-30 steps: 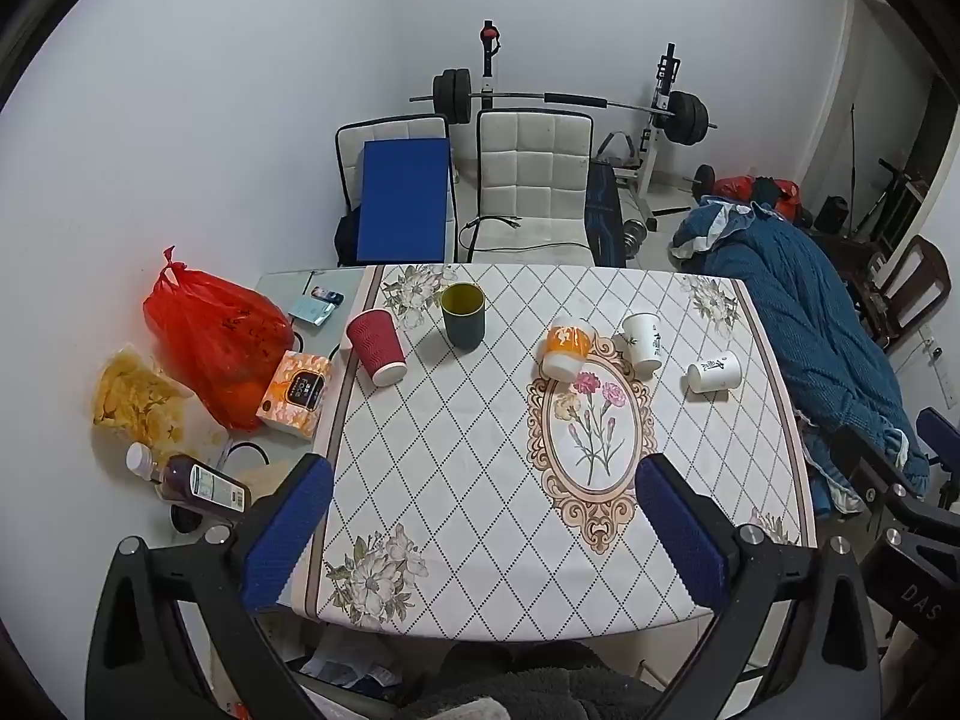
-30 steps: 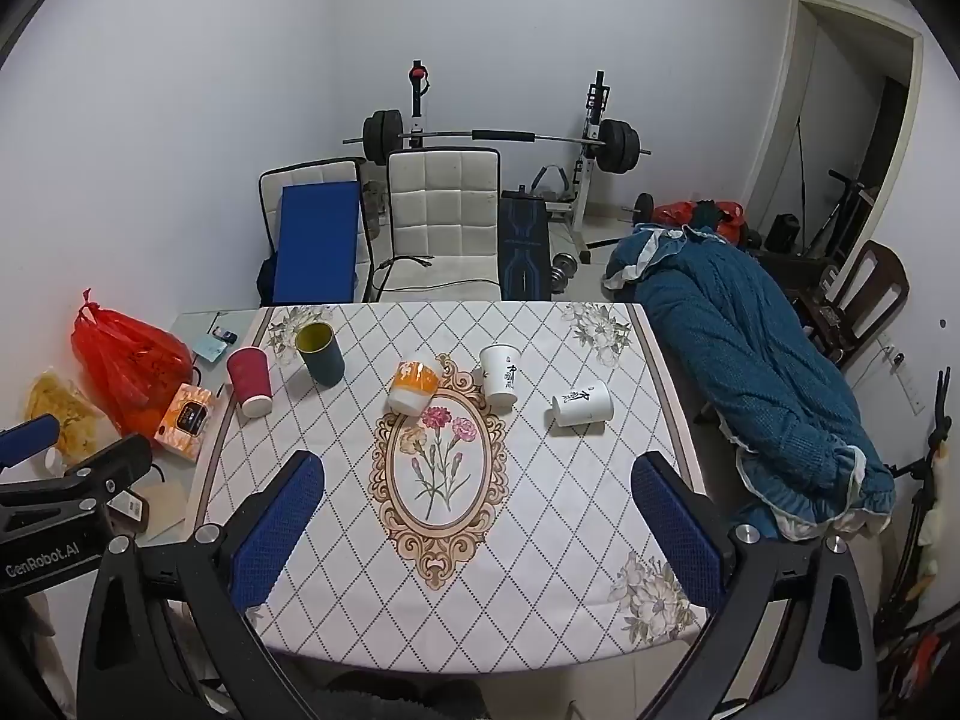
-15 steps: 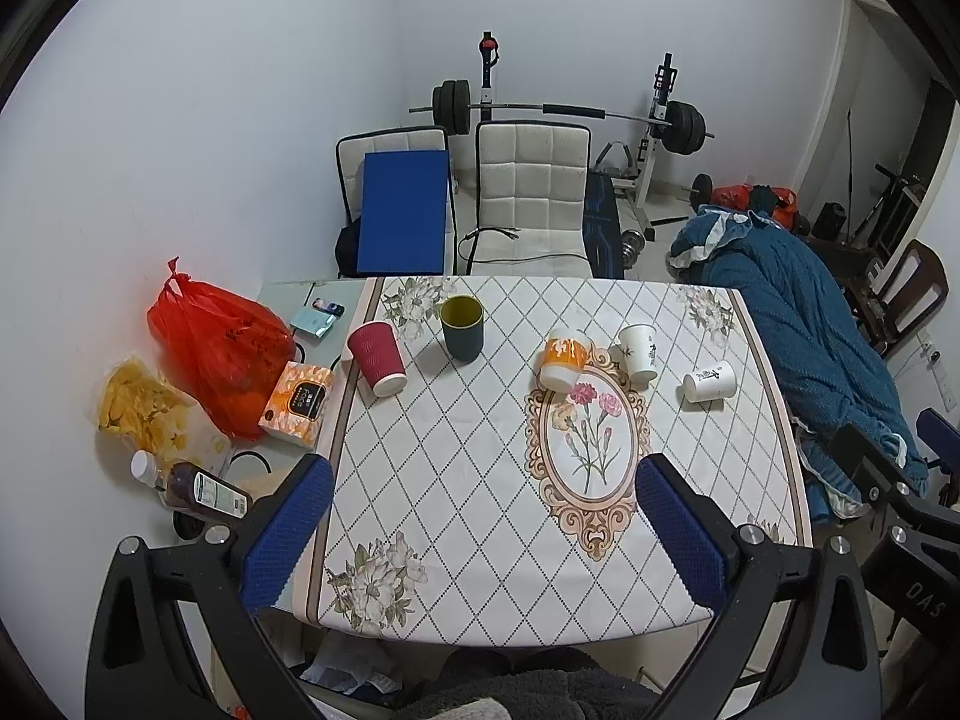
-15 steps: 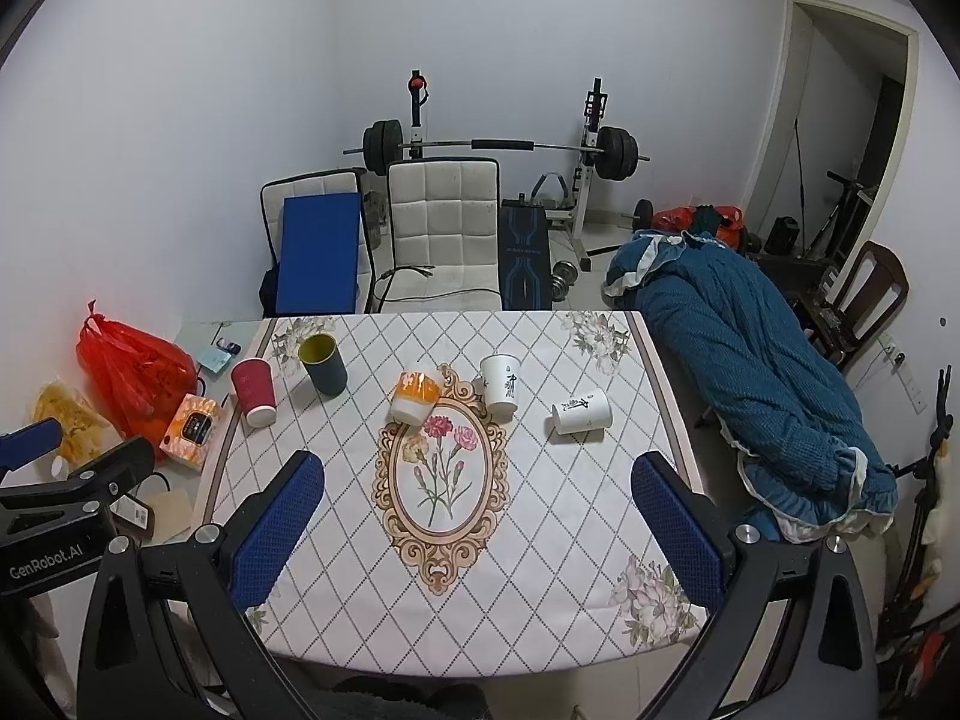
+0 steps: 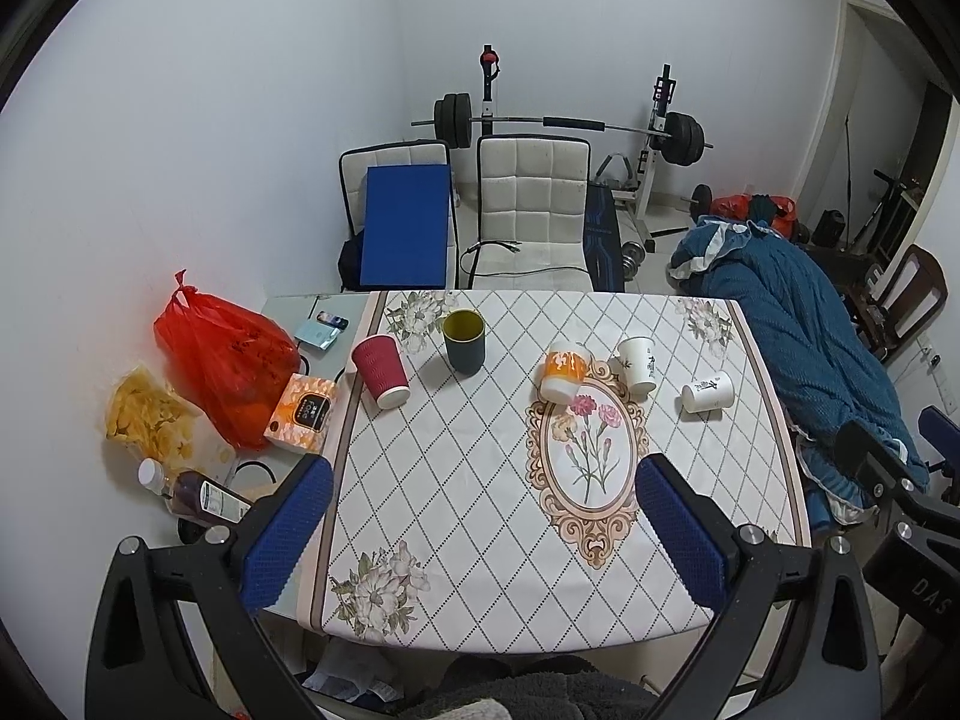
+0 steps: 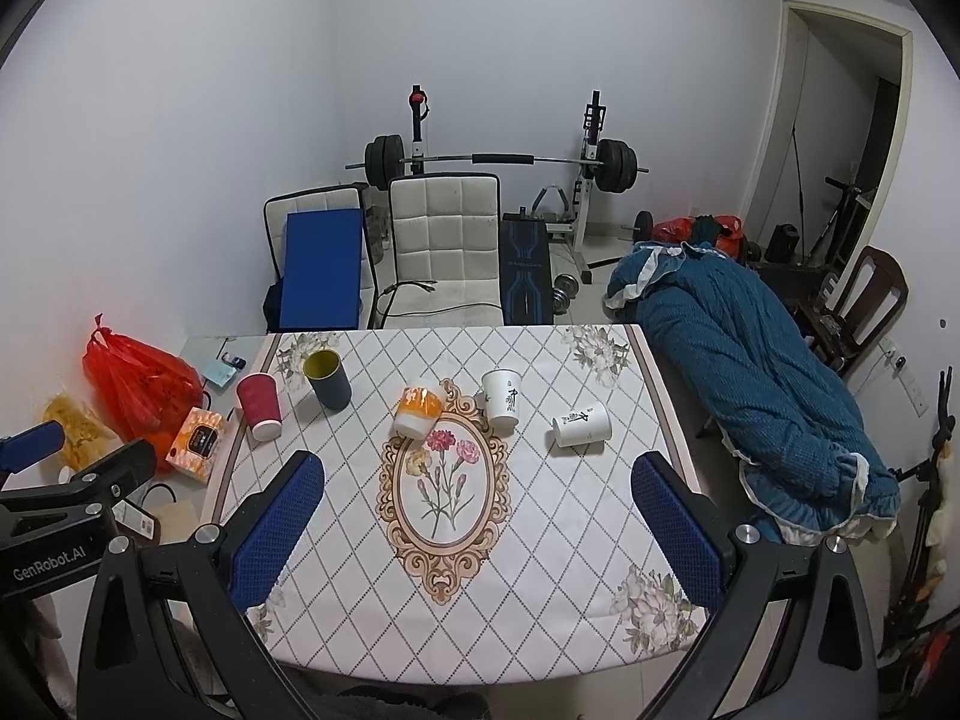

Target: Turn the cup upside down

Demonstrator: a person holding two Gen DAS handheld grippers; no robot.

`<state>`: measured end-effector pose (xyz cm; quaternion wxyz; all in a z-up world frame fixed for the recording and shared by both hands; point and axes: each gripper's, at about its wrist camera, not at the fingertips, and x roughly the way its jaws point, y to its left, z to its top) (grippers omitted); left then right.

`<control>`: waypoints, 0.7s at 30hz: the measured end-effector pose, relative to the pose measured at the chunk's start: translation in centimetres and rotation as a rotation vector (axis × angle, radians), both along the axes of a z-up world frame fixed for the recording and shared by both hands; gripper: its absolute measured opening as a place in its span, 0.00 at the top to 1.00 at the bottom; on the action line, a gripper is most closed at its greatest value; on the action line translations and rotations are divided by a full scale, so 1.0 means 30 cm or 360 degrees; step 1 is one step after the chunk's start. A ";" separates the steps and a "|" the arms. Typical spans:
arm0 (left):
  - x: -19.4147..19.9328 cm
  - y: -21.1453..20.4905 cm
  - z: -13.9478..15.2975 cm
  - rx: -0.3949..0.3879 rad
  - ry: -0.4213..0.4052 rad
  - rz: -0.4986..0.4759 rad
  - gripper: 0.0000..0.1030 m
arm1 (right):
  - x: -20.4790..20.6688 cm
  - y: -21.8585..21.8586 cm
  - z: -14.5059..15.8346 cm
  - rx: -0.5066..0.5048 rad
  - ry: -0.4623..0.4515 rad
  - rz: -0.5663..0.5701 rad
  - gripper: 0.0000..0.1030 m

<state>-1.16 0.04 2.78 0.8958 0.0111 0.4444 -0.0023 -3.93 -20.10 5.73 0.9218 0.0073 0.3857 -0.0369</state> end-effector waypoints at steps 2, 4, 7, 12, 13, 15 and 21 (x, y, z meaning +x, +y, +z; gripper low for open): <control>0.001 -0.001 0.001 0.0004 -0.0001 0.0000 0.00 | -0.002 -0.006 0.001 0.0005 -0.0006 0.0000 0.00; -0.001 -0.001 0.003 0.0001 -0.0002 0.0001 0.00 | -0.004 -0.004 0.006 0.0008 -0.0014 0.0003 0.00; -0.002 0.000 0.002 0.0002 -0.0003 0.0000 0.00 | -0.008 -0.003 0.012 0.0010 -0.0019 0.0008 0.00; -0.003 0.001 0.008 0.0001 -0.0007 0.0002 0.00 | -0.013 -0.002 0.015 0.0008 -0.0027 0.0013 0.00; -0.004 0.001 0.007 0.0001 -0.0008 0.0001 0.00 | -0.014 0.001 0.018 0.0008 -0.0032 0.0014 0.00; -0.003 0.001 0.008 0.0002 -0.0009 0.0001 0.00 | -0.018 0.002 0.021 0.0006 -0.0039 0.0016 0.00; -0.003 0.003 0.019 -0.0006 -0.0021 0.0009 0.00 | -0.029 0.006 0.033 0.0005 -0.0056 0.0019 0.00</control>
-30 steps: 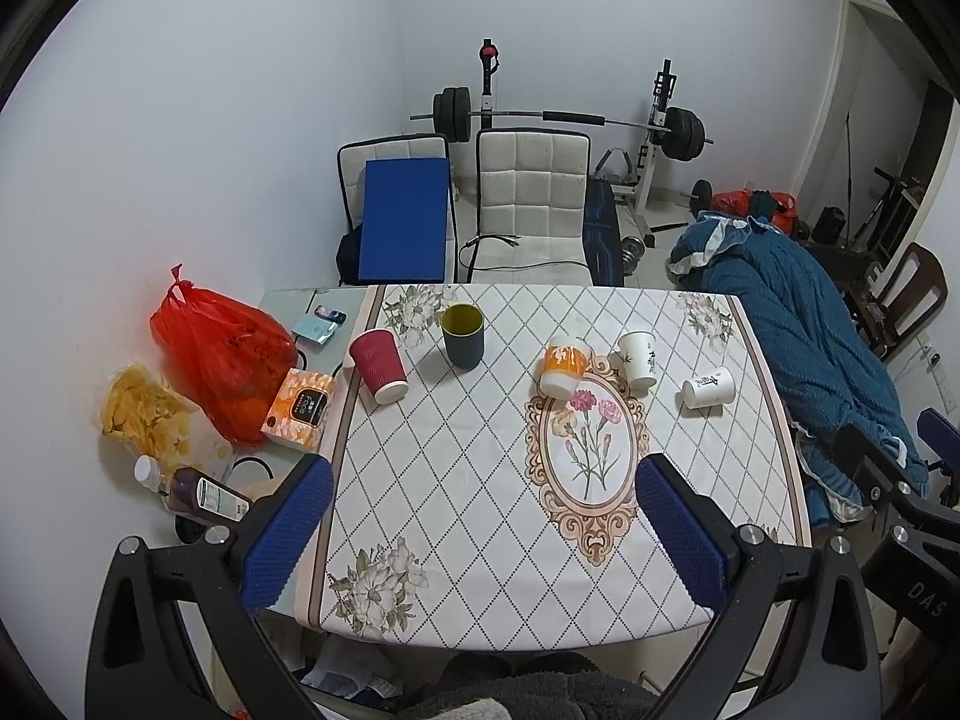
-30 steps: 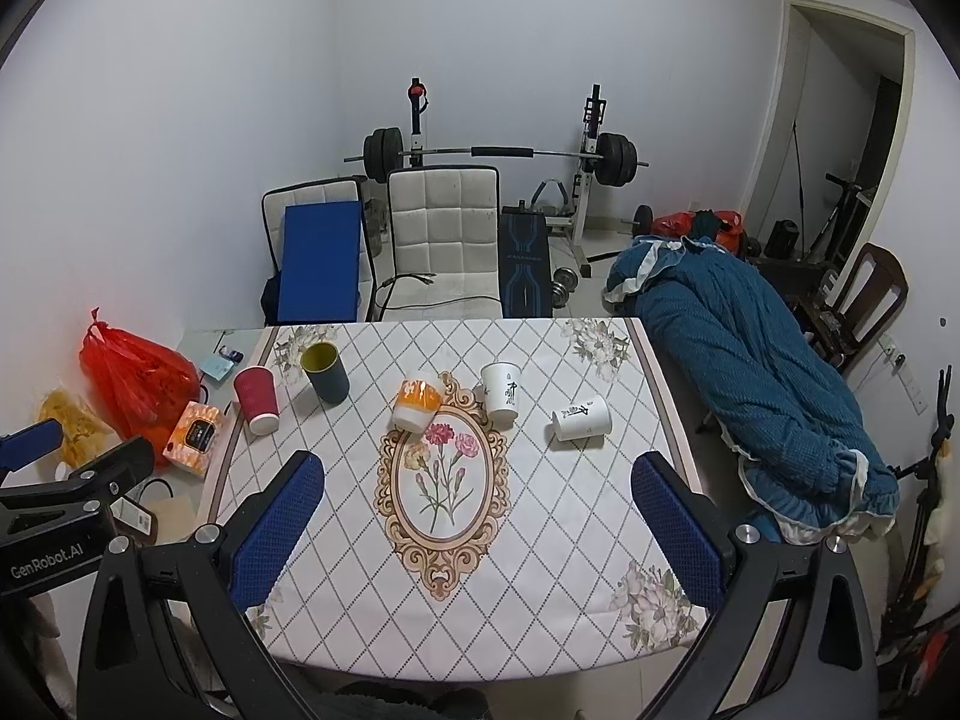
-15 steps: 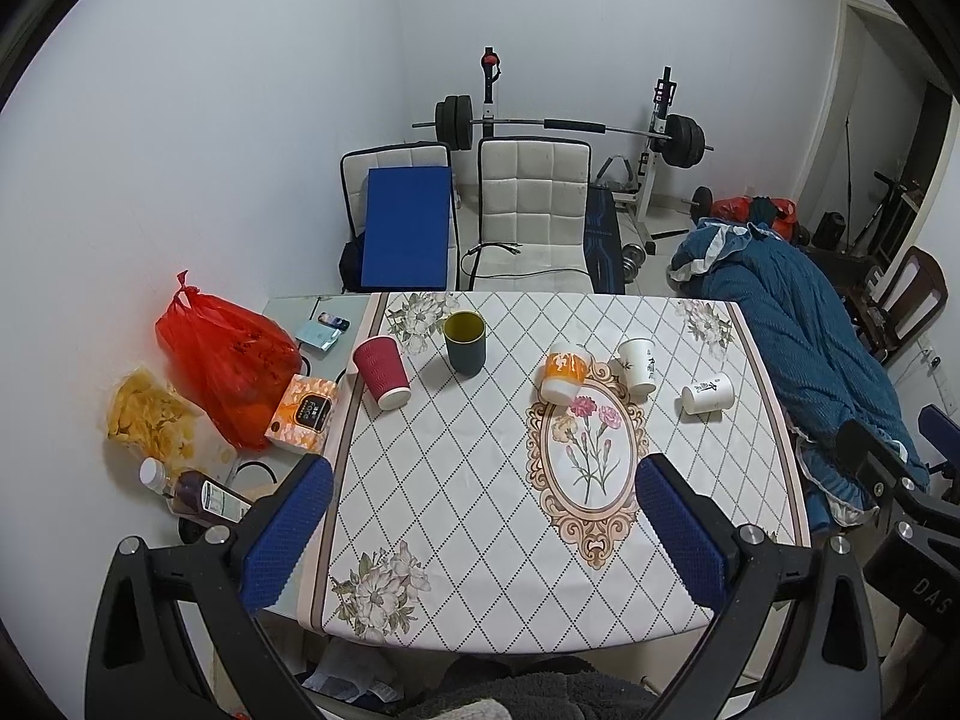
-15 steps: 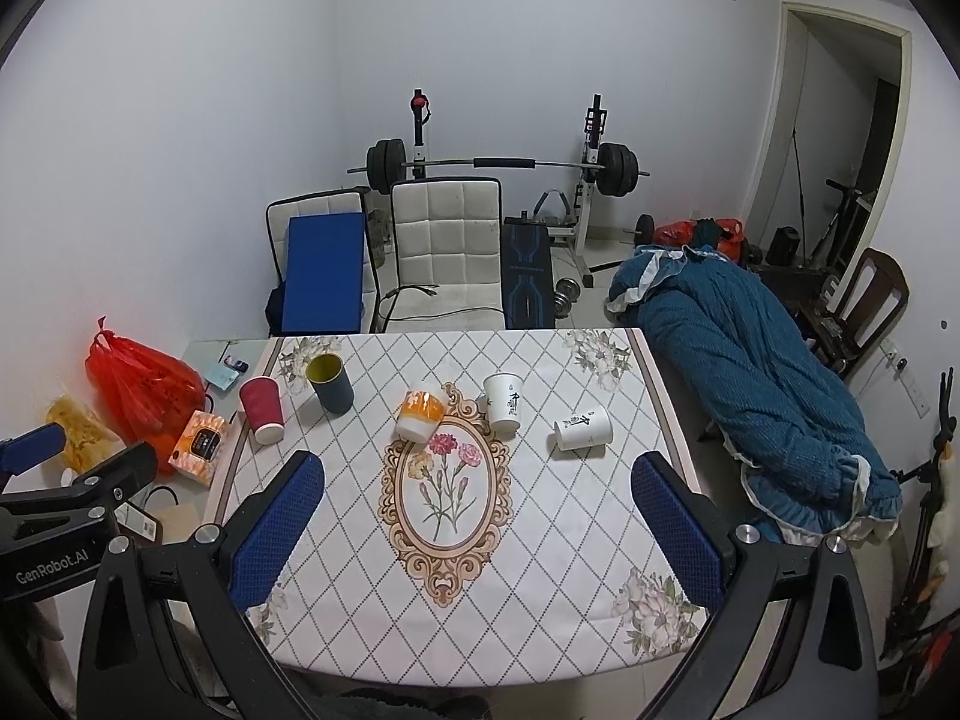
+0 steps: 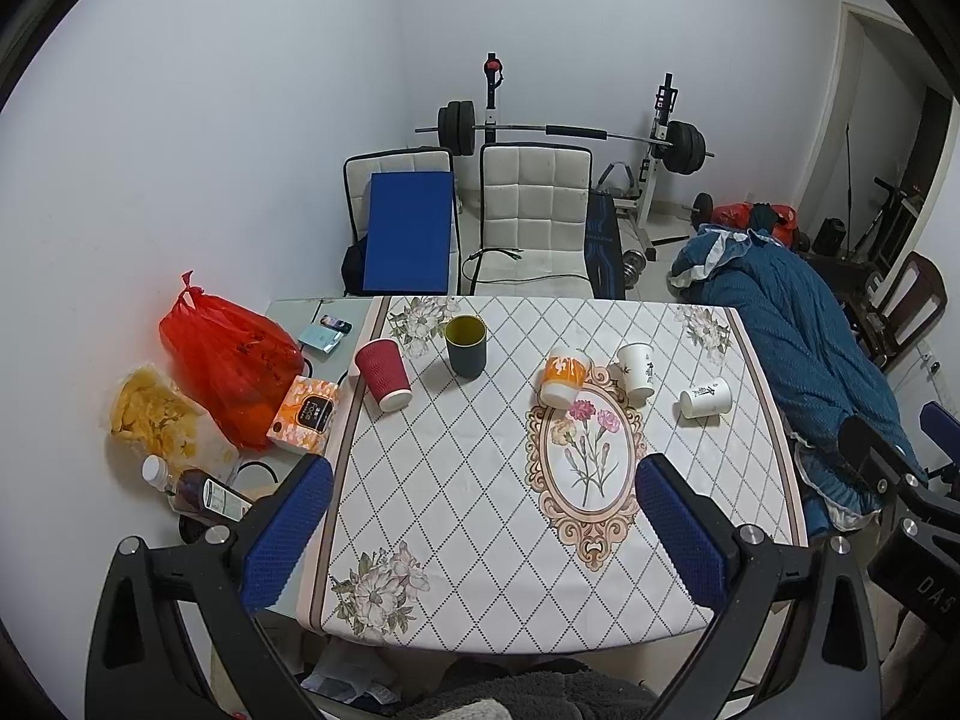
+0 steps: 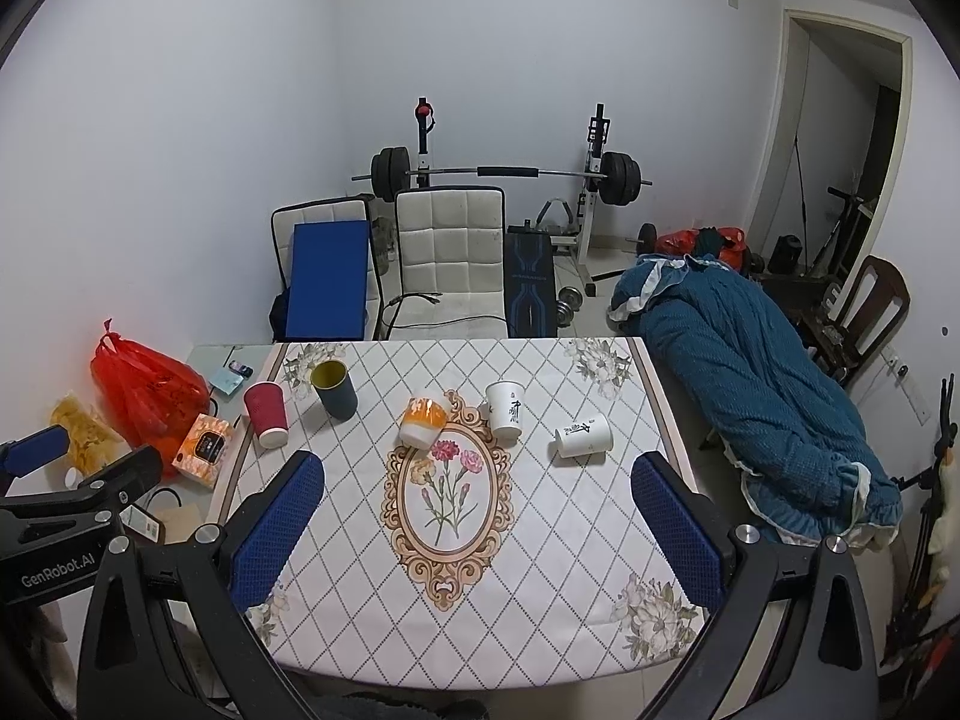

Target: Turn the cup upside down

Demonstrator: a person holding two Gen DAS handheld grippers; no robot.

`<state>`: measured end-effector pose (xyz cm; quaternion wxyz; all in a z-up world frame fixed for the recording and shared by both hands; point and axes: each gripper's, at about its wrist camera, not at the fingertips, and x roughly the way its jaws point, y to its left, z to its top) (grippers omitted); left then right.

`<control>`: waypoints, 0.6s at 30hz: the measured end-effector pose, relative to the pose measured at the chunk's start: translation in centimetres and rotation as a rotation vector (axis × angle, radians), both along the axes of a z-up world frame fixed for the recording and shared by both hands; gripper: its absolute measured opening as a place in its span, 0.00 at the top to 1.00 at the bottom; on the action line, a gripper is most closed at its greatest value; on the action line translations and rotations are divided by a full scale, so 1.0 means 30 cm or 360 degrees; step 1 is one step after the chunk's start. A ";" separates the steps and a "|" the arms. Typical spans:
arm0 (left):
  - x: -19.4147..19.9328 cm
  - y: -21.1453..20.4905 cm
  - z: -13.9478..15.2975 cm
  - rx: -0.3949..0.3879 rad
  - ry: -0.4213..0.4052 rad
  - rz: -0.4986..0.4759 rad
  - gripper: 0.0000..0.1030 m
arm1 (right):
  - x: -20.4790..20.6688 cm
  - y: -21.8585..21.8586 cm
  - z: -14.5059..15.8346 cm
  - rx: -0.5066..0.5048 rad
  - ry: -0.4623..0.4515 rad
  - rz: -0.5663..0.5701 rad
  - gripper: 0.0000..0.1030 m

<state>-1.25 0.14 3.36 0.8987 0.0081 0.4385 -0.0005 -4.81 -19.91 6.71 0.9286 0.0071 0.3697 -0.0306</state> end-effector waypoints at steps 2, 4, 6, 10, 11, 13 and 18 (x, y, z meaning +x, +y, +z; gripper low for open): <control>0.000 0.001 0.000 0.0001 0.0000 -0.0001 0.00 | 0.002 0.003 0.003 0.0000 0.0000 0.0004 0.00; 0.001 0.003 0.003 0.0000 -0.0003 0.0001 0.00 | 0.000 0.000 0.002 0.0000 -0.0002 0.0002 0.00; 0.001 0.003 0.003 0.0001 -0.0003 -0.0002 0.00 | 0.000 0.000 0.005 0.0000 -0.0004 0.0005 0.00; -0.002 0.004 0.001 -0.0001 -0.0003 -0.0001 0.00 | -0.001 0.000 0.008 0.0001 -0.0007 0.0004 0.00; -0.004 0.002 0.001 0.0000 -0.0005 -0.0001 0.00 | 0.000 0.001 0.006 -0.0002 -0.0007 0.0002 0.00; -0.003 0.002 0.005 0.0003 -0.0010 0.0000 0.00 | 0.004 0.004 0.013 -0.0002 -0.0017 0.0001 0.00; 0.006 0.001 0.018 0.0000 -0.0019 0.0007 0.00 | 0.008 0.008 0.017 0.0001 -0.0023 0.0003 0.00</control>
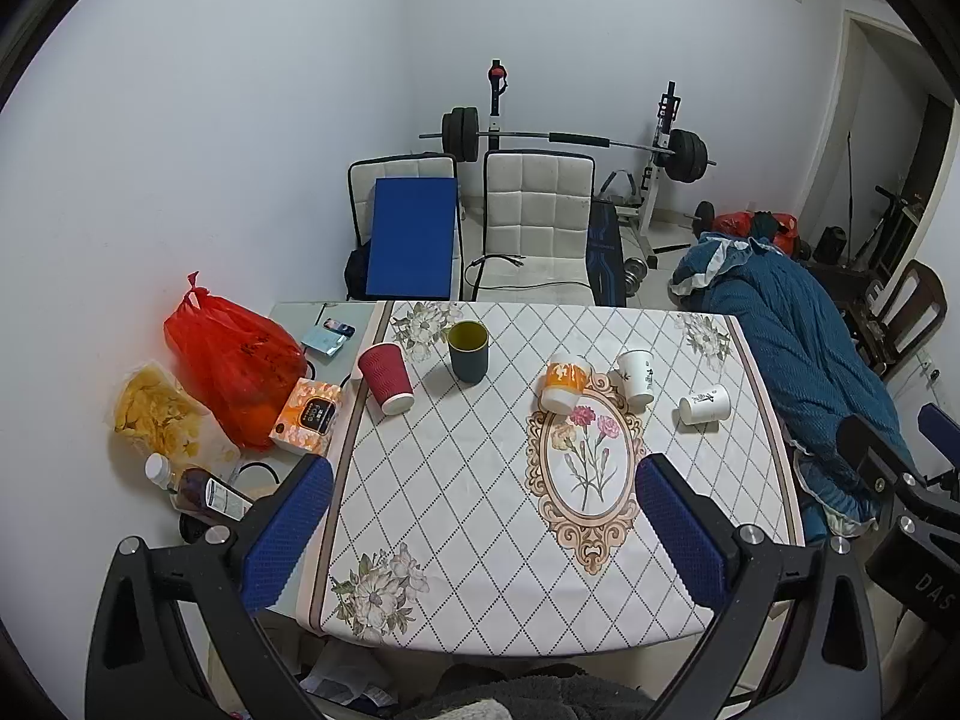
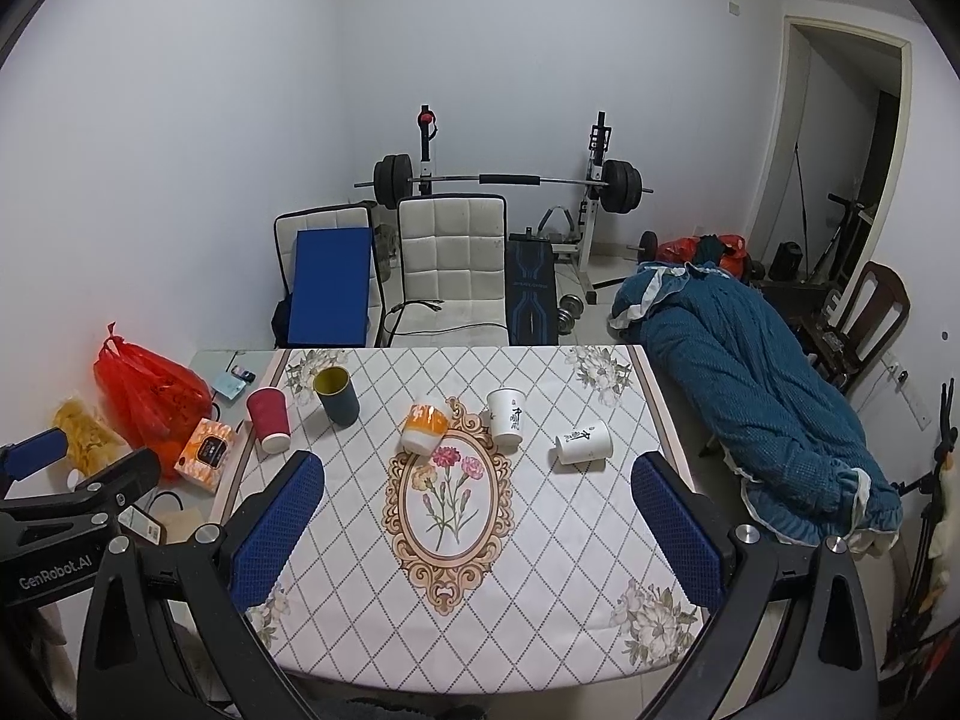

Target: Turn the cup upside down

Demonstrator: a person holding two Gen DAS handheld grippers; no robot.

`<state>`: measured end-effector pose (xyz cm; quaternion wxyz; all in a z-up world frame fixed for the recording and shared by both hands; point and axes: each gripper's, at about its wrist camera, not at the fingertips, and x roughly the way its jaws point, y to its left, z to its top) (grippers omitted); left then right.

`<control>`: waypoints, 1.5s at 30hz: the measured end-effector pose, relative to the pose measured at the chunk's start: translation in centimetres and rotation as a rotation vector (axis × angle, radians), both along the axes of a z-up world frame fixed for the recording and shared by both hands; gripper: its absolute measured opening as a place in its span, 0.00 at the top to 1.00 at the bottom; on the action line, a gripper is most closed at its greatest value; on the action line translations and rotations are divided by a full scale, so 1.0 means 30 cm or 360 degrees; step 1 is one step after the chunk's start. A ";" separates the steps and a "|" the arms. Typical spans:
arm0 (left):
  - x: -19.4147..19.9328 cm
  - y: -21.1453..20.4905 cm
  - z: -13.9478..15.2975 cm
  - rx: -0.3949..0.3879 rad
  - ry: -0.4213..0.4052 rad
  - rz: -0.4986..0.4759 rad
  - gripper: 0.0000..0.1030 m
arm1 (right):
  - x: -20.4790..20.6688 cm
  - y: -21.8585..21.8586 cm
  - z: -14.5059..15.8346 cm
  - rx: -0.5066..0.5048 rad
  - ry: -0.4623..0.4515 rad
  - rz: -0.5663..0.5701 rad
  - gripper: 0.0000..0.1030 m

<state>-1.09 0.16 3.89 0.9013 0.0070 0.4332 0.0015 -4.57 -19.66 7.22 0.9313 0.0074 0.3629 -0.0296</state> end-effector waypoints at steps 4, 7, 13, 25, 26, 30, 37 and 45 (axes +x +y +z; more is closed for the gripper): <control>0.002 -0.001 0.001 -0.0002 0.0001 0.0000 0.00 | -0.003 0.001 0.003 0.0003 -0.0002 0.0004 0.00; -0.008 0.002 -0.003 -0.0003 -0.0001 0.0003 0.00 | -0.013 0.001 0.003 0.0005 -0.0004 0.0007 0.00; 0.007 -0.008 -0.063 -0.0006 0.0026 0.0026 0.00 | -0.003 -0.001 -0.024 0.0035 0.0022 0.0012 0.00; 0.203 0.016 -0.466 0.0182 0.0275 0.0213 0.00 | 0.238 -0.025 -0.519 0.0099 0.0470 0.0100 0.00; 0.218 0.023 -0.496 0.0189 0.0291 0.0225 0.00 | 0.253 -0.029 -0.567 0.0101 0.0504 0.0106 0.00; 0.307 0.067 -0.629 0.0200 0.0381 0.0268 0.00 | 0.327 -0.014 -0.804 0.0087 0.0686 0.0112 0.00; 0.523 0.129 -0.801 0.0174 0.0462 0.0246 0.00 | 0.461 0.018 -1.152 0.0139 0.1018 0.0049 0.00; 0.817 0.158 -0.981 0.0133 0.0343 0.0181 0.00 | 0.662 0.052 -1.337 0.0101 0.1186 -0.0091 0.00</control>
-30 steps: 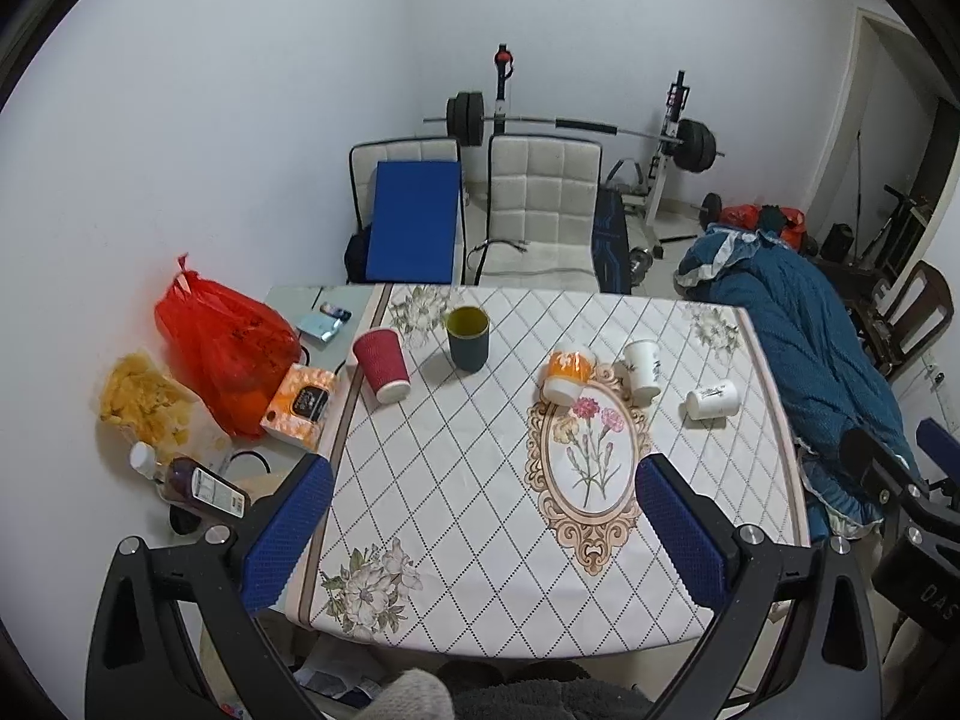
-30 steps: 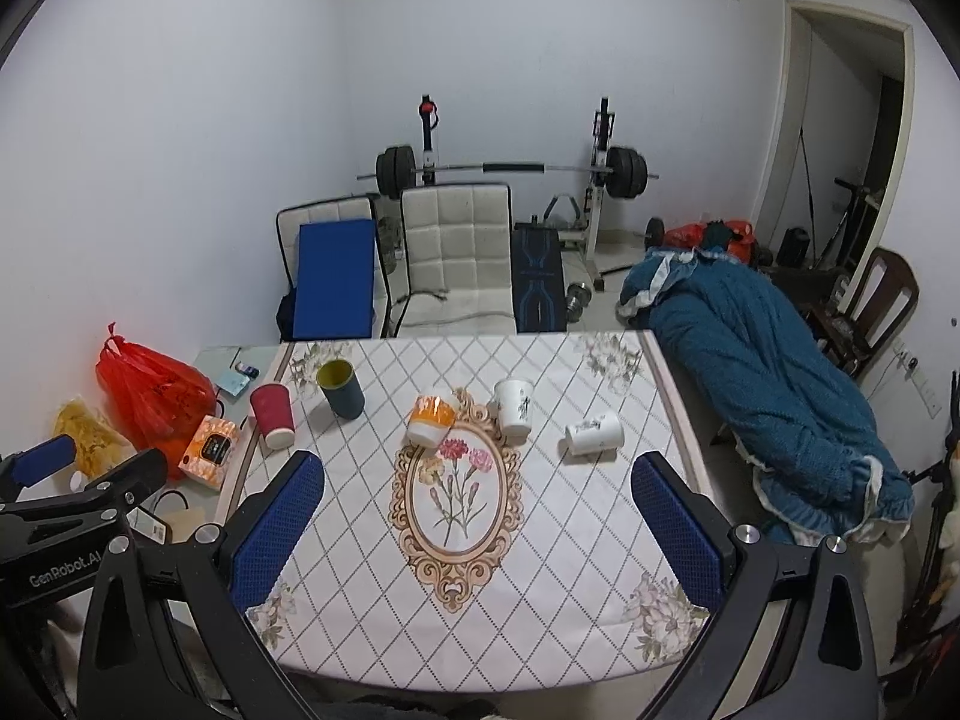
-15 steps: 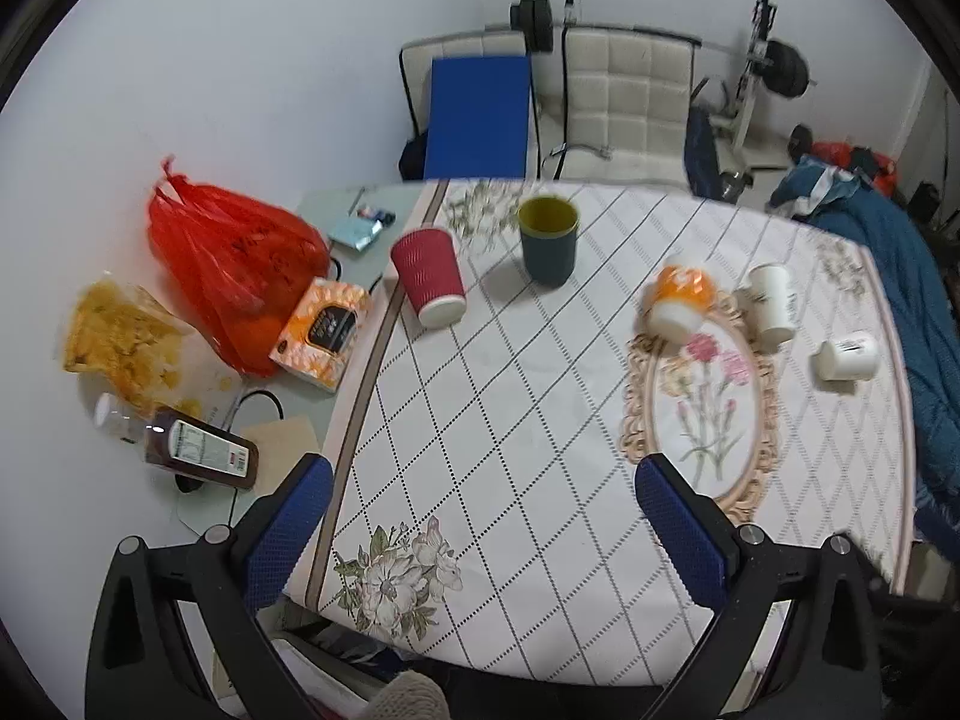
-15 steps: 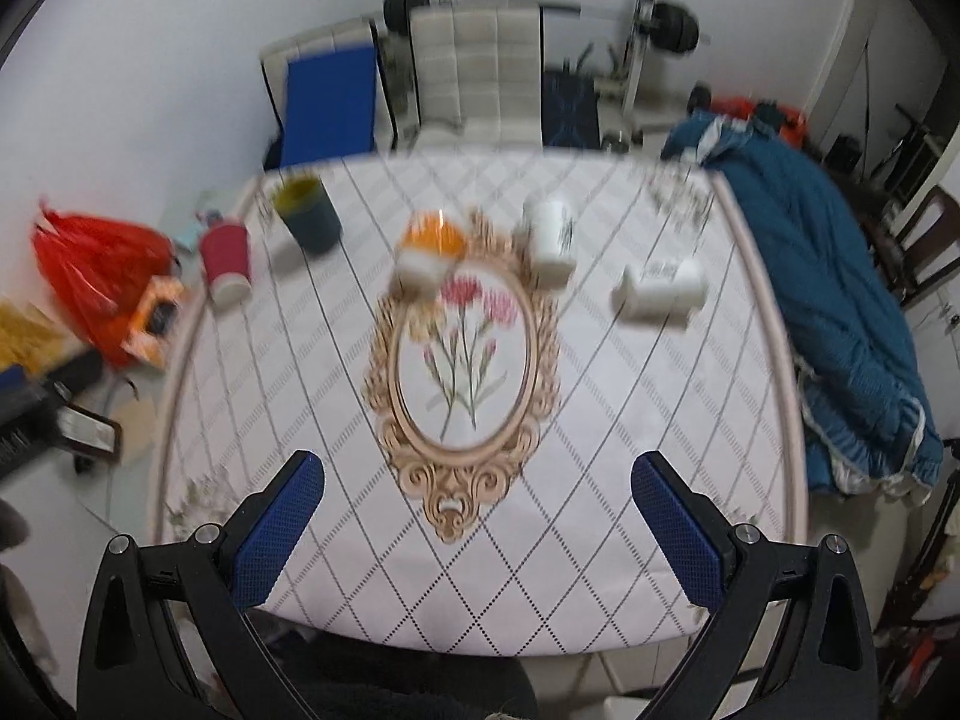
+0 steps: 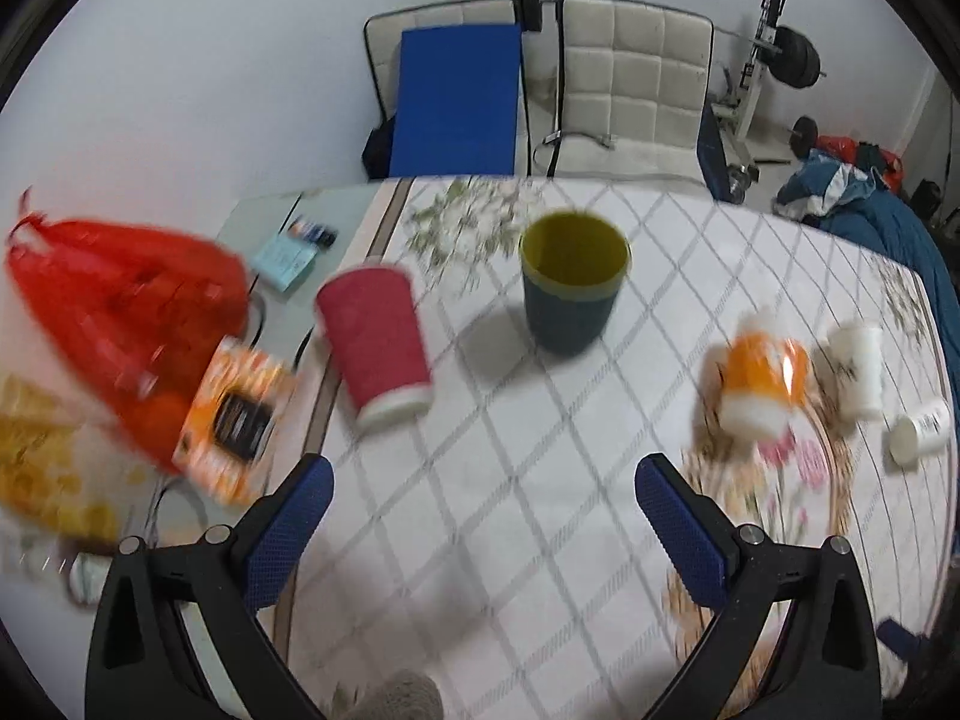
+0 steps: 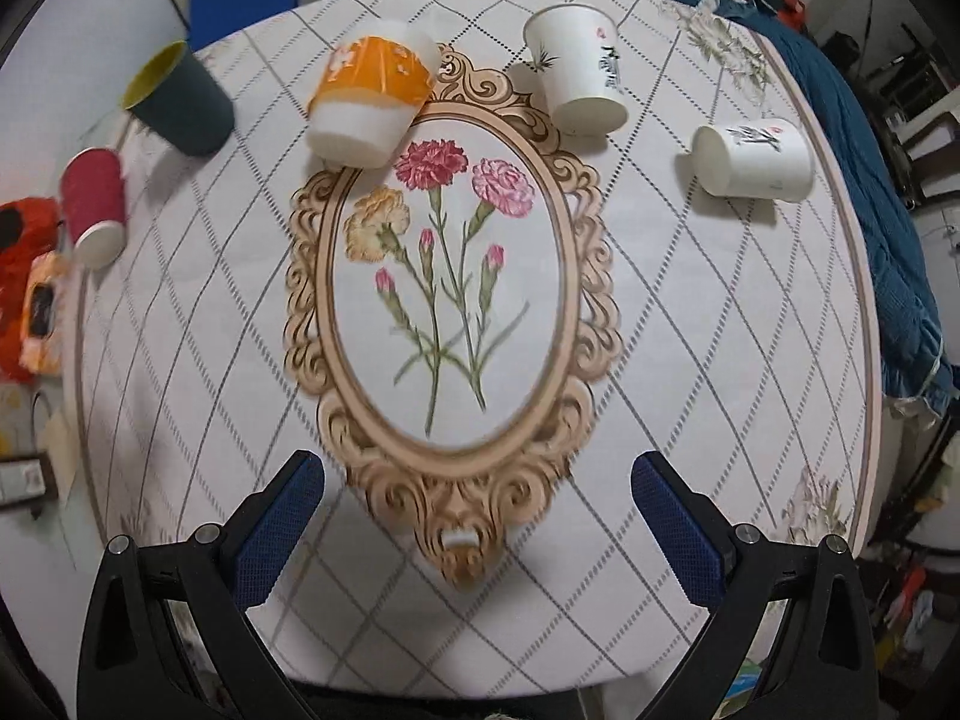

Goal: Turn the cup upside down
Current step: 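Move the left gripper toward the dark green cup and lower over it, then close the left gripper on the dark green cup rim and lift it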

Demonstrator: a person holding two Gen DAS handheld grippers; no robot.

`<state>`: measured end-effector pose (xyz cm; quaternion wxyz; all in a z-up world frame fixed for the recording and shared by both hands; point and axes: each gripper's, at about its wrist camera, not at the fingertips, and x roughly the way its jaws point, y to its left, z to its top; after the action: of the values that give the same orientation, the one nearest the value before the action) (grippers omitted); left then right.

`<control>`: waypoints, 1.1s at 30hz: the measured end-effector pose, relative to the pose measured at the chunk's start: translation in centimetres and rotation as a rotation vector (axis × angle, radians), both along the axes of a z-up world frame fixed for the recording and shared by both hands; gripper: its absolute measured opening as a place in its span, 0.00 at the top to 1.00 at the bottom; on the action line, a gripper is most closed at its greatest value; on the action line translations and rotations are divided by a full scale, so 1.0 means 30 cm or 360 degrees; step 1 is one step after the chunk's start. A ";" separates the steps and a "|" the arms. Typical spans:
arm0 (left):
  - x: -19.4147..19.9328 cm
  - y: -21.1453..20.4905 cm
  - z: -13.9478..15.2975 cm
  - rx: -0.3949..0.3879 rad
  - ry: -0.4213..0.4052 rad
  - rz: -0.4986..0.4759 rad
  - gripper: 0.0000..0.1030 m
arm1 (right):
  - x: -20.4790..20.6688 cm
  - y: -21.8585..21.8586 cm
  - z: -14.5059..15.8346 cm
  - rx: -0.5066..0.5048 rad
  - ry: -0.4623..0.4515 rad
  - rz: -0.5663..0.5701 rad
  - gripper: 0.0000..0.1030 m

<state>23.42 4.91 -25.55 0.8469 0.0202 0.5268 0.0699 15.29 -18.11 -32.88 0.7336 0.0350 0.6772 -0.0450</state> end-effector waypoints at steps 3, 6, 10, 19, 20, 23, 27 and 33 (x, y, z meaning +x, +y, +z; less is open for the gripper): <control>0.107 -0.025 -0.076 0.0030 -0.0102 -0.0062 0.01 | 0.078 0.011 -0.037 -0.0033 0.0017 -0.0009 0.00; 0.188 -0.056 -0.148 0.0067 -0.0151 -0.0111 0.01 | 0.145 0.020 -0.057 -0.0069 0.0010 -0.0008 0.00; 0.278 -0.073 -0.230 0.0090 -0.0169 -0.0116 0.03 | 0.224 0.021 -0.068 -0.0106 0.0004 -0.0020 0.00; 0.384 -0.084 -0.329 0.0036 -0.0179 -0.0115 0.12 | 0.327 0.016 -0.077 -0.0122 -0.0007 -0.0050 0.00; 0.394 -0.088 -0.334 0.0040 -0.0183 -0.0114 0.12 | 0.334 0.019 -0.079 -0.0127 -0.0007 -0.0046 0.00; 0.415 -0.089 -0.351 0.0028 -0.0200 -0.0106 0.17 | 0.349 0.027 -0.087 -0.0134 -0.0006 -0.0035 0.00; 0.442 -0.092 -0.362 0.0010 -0.0232 -0.0125 0.32 | 0.359 0.031 -0.100 -0.0140 0.0004 -0.0026 0.00; 0.459 -0.095 -0.348 0.0004 -0.0324 -0.0134 0.33 | 0.352 0.037 -0.106 -0.0144 0.0008 -0.0011 0.00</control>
<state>37.18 2.06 -35.98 0.8981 0.0361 0.4368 0.0365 25.86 -16.99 -36.07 0.7327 0.0040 0.6761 -0.0782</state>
